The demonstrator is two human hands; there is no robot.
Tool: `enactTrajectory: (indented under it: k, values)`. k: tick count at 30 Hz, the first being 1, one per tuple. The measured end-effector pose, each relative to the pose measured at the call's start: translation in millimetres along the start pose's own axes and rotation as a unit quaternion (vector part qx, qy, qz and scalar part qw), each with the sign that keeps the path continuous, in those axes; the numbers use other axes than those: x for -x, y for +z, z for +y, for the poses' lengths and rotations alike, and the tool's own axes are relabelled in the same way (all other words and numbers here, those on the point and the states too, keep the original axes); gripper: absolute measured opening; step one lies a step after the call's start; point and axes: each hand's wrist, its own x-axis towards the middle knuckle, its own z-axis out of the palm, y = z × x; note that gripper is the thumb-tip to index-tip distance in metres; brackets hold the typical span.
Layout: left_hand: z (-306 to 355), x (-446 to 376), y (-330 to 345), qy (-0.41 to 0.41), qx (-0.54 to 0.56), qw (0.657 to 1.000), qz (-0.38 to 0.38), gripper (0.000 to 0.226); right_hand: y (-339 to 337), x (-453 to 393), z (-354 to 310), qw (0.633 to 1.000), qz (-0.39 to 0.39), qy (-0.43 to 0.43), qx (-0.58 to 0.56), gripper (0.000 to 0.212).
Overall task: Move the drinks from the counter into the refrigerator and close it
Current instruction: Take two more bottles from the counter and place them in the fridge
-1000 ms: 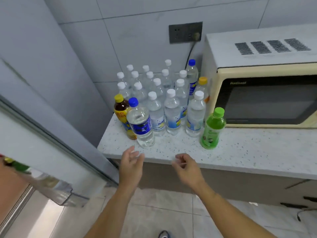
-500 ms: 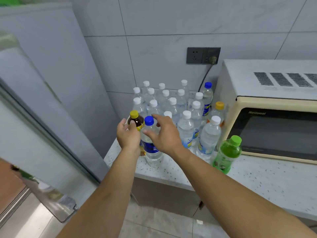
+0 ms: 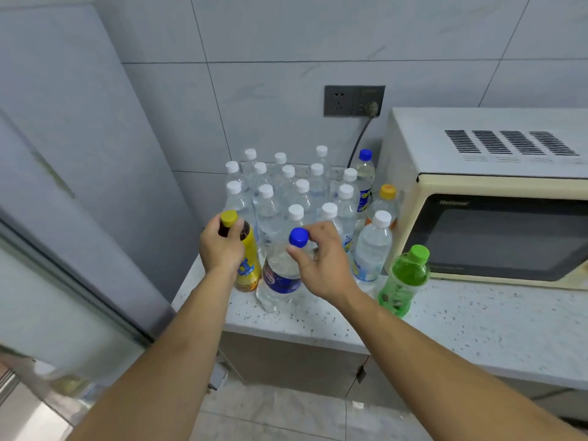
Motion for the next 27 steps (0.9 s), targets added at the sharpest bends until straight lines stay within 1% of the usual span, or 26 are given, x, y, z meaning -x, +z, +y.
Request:
enactTrajectory:
  k: [3, 5, 7, 9, 12, 14, 16, 17, 18, 19, 22, 25, 27]
  values:
    - [-3, 19, -9, 0.04, -0.013, 0.999, -0.009, 0.028, -14, 13, 8, 0.999, 0.003, 0.016, -0.028, 0.022]
    - [-7, 31, -15, 0.065, 0.0, 0.998, -0.026, 0.022, -24, 19, 10, 0.999, 0.011, 0.033, -0.04, 0.015]
    - [-10, 40, -18, 0.085, 0.004, 0.995, -0.057, 0.012, -35, 22, 13, 0.998, 0.03, 0.043, -0.029, 0.009]
    - [-12, 47, -19, 0.104, -0.004, 0.99, -0.096, 0.006, -47, 23, 16, 0.998, 0.051, 0.045, -0.014, 0.007]
    - [-9, 59, -10, 0.111, -0.003, 0.981, -0.159, 0.005, -63, 25, 16, 0.997, 0.06, 0.052, -0.003, 0.008]
    - [-6, 70, -1, 0.111, -0.005, 0.976, -0.189, 0.011, -68, 26, 17, 0.996, 0.061, 0.059, -0.001, 0.01]
    - [-4, 79, 6, 0.129, -0.022, 0.972, -0.196, 0.018, -70, 27, 19, 0.996, 0.064, 0.054, -0.008, 0.011]
    - [-3, 81, 8, 0.131, -0.025, 0.972, -0.193, 0.016, -69, 28, 20, 0.997, 0.063, 0.05, -0.011, 0.011]
    - [-6, 81, 9, 0.123, -0.027, 0.974, -0.187, 0.009, -68, 29, 21, 0.997, 0.061, 0.046, -0.011, 0.011]
    - [-10, 81, 9, 0.109, -0.027, 0.976, -0.187, 0.01, -66, 30, 23, 0.997, 0.058, 0.042, -0.008, 0.013]
    - [-29, 80, 4, 0.068, -0.018, 0.972, -0.224, 0.046, -56, 36, 29, 0.997, 0.048, 0.06, -0.009, 0.028]
    - [-47, 82, -1, 0.049, 0.003, 0.964, -0.26, 0.069, -44, 42, 34, 0.995, 0.034, 0.086, -0.043, 0.047]
    - [-59, 79, 0, 0.031, -0.002, 0.961, -0.276, 0.08, -38, 47, 39, 0.991, 0.04, 0.099, -0.075, 0.061]
